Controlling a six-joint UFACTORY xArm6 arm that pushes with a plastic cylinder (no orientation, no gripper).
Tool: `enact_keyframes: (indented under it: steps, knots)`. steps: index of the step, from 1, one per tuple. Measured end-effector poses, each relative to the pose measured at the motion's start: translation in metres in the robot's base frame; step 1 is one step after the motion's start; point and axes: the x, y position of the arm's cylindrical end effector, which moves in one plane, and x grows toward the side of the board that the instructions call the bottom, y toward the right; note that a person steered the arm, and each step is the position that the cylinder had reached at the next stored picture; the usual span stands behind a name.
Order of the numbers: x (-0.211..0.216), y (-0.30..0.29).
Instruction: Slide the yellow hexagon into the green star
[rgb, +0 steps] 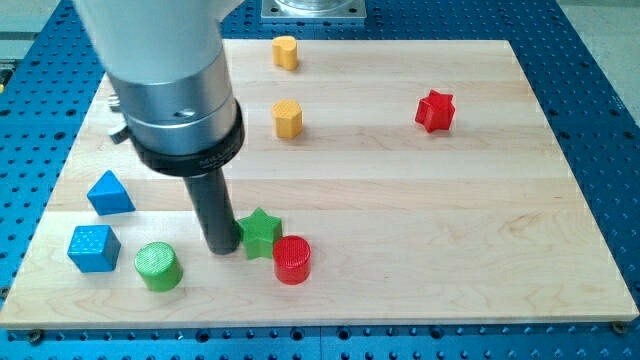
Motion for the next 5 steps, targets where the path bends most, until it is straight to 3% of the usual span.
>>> enact_keyframes:
  steps: [1,2,3,5]
  knots:
    - [0.0,0.044]
    - [0.0,0.046]
    - [-0.029,0.018]
    - [-0.193,-0.012]
